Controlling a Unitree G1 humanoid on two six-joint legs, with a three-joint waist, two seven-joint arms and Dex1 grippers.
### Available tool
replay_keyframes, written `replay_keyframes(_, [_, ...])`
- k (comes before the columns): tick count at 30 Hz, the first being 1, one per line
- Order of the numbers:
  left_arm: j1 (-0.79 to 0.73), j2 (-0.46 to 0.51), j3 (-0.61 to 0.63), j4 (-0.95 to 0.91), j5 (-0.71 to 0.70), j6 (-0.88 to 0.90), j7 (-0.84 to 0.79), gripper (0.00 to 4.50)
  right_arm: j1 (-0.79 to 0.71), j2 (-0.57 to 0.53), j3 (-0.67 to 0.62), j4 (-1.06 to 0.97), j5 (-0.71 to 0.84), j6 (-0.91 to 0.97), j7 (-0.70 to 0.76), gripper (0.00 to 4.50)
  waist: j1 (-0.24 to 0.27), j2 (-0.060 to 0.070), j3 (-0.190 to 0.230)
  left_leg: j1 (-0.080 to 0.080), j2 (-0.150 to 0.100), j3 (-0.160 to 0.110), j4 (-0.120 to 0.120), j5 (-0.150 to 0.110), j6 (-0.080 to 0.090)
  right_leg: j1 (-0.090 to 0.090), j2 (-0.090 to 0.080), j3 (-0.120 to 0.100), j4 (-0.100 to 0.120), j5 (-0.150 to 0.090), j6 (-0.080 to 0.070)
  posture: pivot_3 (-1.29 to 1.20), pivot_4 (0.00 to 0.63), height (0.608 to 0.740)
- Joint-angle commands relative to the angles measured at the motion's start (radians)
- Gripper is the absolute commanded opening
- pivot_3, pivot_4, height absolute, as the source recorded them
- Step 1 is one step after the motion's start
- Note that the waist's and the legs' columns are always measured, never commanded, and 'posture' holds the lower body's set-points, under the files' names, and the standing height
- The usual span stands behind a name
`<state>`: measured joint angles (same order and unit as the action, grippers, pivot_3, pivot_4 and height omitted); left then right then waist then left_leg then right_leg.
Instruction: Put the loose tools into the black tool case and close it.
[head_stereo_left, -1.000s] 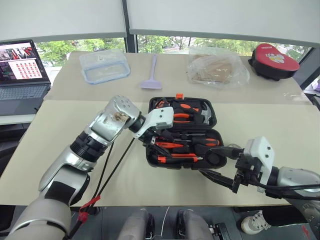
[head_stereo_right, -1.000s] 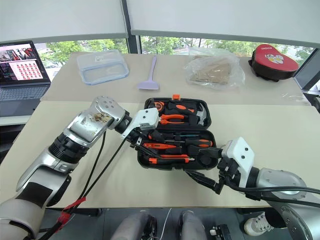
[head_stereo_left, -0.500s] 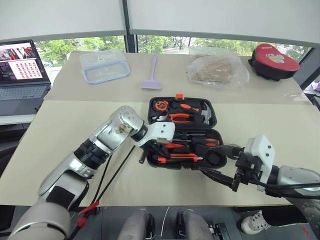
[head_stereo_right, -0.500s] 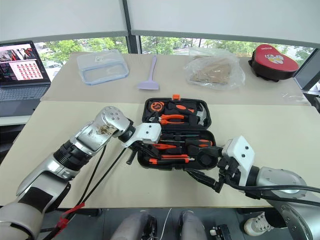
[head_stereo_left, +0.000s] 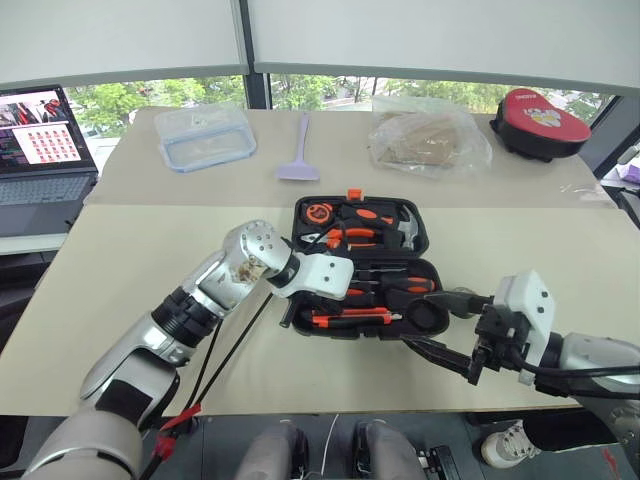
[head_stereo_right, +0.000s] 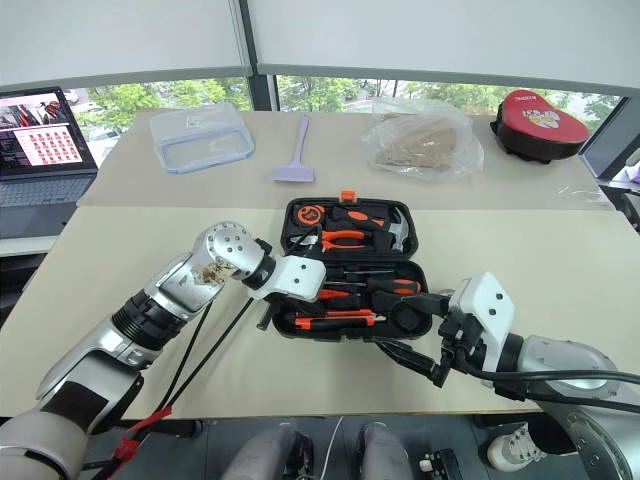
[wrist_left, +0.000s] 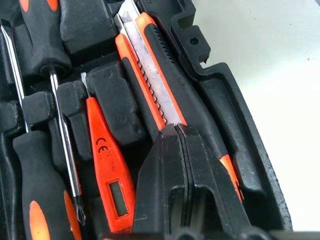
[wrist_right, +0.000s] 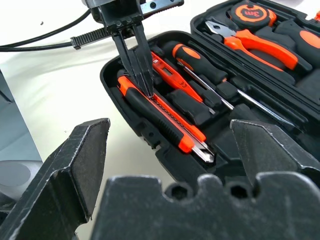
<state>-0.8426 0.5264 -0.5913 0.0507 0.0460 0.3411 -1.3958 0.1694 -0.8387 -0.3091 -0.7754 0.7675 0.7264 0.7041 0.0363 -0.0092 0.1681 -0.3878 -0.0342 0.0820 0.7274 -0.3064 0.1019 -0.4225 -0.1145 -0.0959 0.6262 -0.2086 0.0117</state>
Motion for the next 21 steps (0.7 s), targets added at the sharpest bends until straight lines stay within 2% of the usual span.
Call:
replay_keyframes(1, [0.035,-0.019,-0.033,0.014,-0.012,0.058,-0.031,0.06,-0.001,-0.016,-0.035,-0.035,0.018,0.000,-0.001,4.50,0.000,0.000,0.000,0.000,0.000,0.000,0.000,0.000,0.000,0.000,0.000,0.000,0.000,0.000,0.000,0.00,0.150,0.728])
replay_keyframes(10, [0.062,0.000,-0.072,0.020,0.041,-0.034,-0.054,0.06,0.013,-0.019,-0.029,-0.041,0.019,-0.002,-0.002,4.50,-0.001,0.000,0.000,0.000,0.000,0.000,0.000,0.000,0.001,0.000,0.000,0.000,0.000,0.000,0.000,0.00,0.150,0.728])
replay_keyframes(21, [0.101,-0.055,-0.076,0.062,0.105,-0.084,-0.010,0.06,0.027,-0.021,-0.037,-0.041,0.021,0.001,0.002,4.50,0.003,0.001,-0.014,0.000,0.000,0.000,0.000,-0.002,0.002,0.001,0.000,0.000,-0.002,0.000,0.000,0.00,0.150,0.728])
